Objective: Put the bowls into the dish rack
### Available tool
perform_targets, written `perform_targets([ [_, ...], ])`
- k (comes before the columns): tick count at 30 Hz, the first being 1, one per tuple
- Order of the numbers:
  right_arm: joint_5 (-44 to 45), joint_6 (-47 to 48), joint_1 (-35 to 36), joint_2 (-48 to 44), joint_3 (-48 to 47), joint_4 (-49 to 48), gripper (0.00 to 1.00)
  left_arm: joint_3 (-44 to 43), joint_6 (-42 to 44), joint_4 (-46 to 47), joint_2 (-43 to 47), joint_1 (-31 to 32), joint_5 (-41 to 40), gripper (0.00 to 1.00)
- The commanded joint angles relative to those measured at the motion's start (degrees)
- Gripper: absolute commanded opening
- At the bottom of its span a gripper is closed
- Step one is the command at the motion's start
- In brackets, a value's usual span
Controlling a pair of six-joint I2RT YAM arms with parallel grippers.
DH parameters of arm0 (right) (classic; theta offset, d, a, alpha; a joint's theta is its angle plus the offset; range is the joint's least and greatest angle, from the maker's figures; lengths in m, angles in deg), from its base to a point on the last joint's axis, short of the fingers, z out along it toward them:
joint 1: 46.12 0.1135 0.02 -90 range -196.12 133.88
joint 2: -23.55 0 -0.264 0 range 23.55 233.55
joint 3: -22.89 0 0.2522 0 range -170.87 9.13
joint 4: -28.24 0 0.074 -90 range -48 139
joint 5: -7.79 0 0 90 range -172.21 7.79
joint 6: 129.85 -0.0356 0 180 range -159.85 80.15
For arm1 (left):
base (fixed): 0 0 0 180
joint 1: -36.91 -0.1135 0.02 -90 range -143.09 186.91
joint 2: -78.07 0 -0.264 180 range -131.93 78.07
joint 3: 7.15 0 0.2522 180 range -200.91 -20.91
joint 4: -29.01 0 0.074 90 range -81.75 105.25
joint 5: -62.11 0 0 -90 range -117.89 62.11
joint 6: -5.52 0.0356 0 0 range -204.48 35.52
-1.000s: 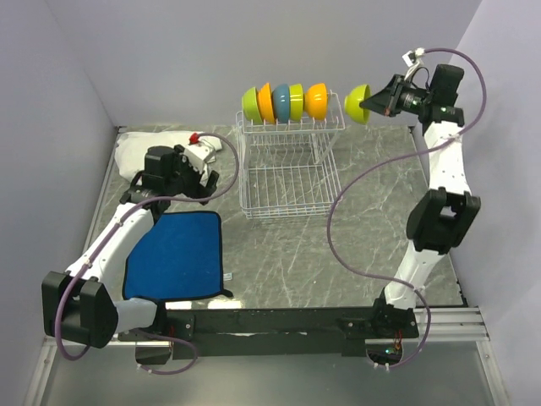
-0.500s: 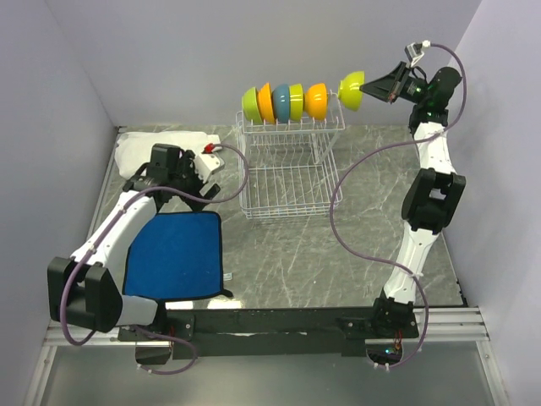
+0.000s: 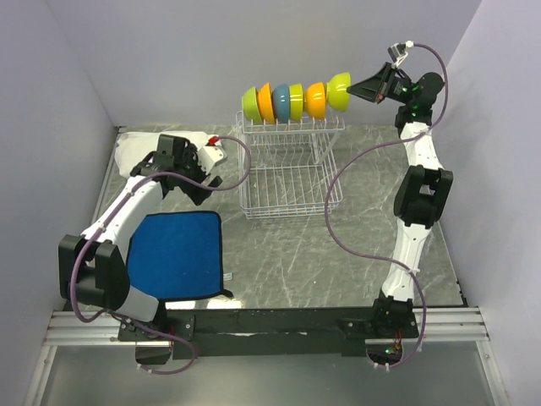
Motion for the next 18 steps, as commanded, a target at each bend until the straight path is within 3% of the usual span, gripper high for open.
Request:
perform_targets([
  [1,0.84,-3.94,-0.09,-0.03,-1.88,-7.84,0.0,-2.79,1.14,-1.47,-0.52,-0.16,-0.46,0.97],
  [18,1.81,-12.56,1.41,4.37,-1.71,-19.43,0.0,-8.06,2.03,-6.05,-6.23,2.91,-3.98,0.97],
])
